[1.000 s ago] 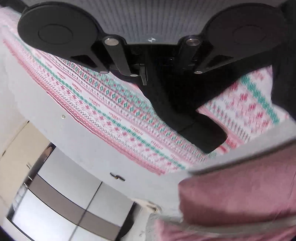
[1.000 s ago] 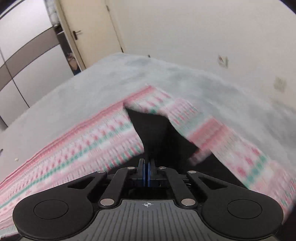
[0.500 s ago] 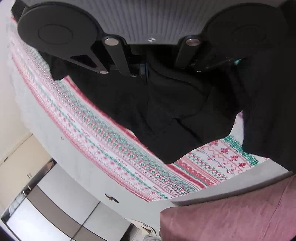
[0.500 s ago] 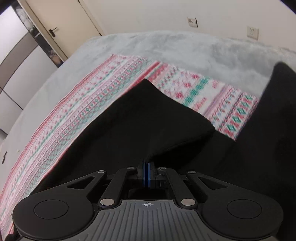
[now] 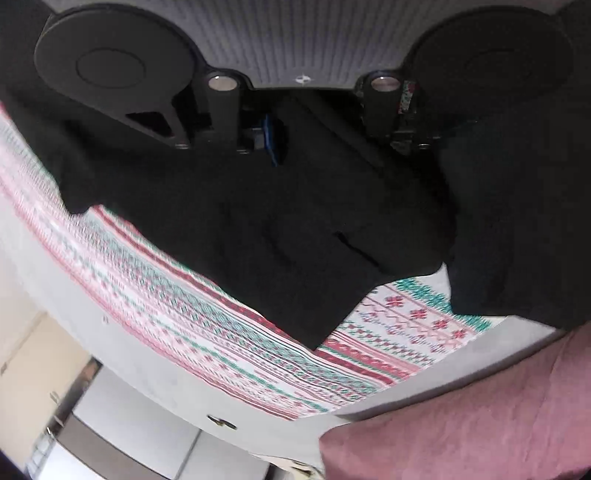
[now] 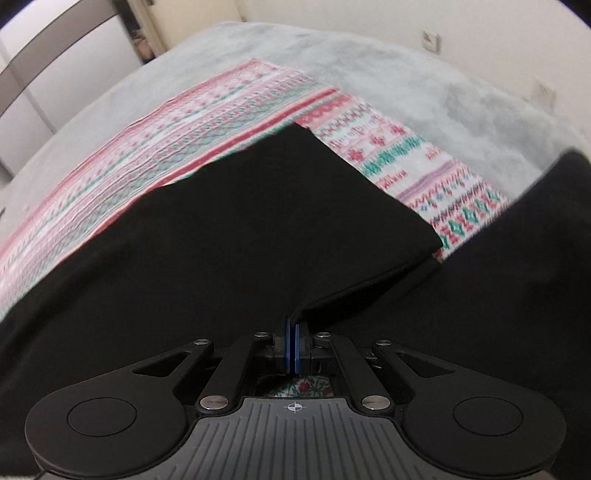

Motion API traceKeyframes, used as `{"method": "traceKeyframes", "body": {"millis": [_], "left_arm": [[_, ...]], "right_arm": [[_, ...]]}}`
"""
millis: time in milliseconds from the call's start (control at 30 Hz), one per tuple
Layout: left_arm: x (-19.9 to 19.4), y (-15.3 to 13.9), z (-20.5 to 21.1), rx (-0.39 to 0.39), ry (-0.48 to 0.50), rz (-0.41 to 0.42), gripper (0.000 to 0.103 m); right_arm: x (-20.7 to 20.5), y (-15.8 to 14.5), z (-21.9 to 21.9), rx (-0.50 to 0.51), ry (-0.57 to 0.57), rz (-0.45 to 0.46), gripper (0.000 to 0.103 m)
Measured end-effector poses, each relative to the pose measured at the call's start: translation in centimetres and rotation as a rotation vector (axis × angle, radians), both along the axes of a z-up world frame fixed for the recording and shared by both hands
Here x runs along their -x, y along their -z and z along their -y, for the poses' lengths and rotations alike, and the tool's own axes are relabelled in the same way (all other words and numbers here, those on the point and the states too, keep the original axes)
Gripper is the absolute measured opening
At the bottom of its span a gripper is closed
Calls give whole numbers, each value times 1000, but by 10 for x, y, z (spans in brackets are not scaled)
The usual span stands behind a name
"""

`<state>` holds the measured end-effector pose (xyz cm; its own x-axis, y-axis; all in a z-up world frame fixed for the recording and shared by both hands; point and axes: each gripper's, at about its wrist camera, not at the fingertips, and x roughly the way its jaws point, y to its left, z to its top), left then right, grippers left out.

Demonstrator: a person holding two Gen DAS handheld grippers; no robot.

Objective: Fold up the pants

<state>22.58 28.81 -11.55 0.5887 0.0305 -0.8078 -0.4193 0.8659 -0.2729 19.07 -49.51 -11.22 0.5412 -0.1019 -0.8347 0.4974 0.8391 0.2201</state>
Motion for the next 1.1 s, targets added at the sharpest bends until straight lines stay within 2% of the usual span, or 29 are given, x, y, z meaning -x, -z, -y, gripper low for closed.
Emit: {"method": "traceKeyframes", "body": {"millis": [100,133,167,233,333,400,467,633,767,833,867,900,933,1000,1067,1100], "left_arm": [[6,-4,-7,18,-23,23,58],[8,-6,-8,16,-24,34,54],[10,-7,-8,14,-19,43,44],[12,-6,-9,37,-18,50,33],[12,-2,-9,39,-26,43,33],[15,-4,-10,54,-31,70,32],[17,-9,-13,76,-25,130,32],[7,-22,-15,77,0,232,32],[8,-27,-18,100,-4,298,32],[13,-29,-14,50,16,335,32],[13,-26,-10,3,30,323,33],[9,-19,-5,-39,41,271,33],[4,-9,-4,-55,43,189,33],[-3,15,-7,-6,23,56,34],[-2,18,-13,38,-13,47,39],[-2,13,-13,26,-16,36,40]], "right_arm": [[-1,2,-4,29,-24,-10,1],[-2,3,-5,30,-26,-15,1],[-3,3,-4,29,-25,-15,1],[-4,-1,-2,13,-16,7,1],[-8,-5,-3,10,-10,20,1],[-12,-3,-5,25,-3,9,1],[-14,-3,-5,24,17,23,1],[-13,-24,-13,52,36,153,1],[-9,-33,-11,29,83,234,1],[0,-44,-11,18,102,335,1],[5,-50,-13,30,102,376,1],[6,-53,-16,55,94,385,0],[4,-53,-19,85,80,356,0],[-7,-38,-17,97,68,223,0],[-15,-17,-10,71,64,97,1],[-17,-11,-9,69,56,54,1]]}}
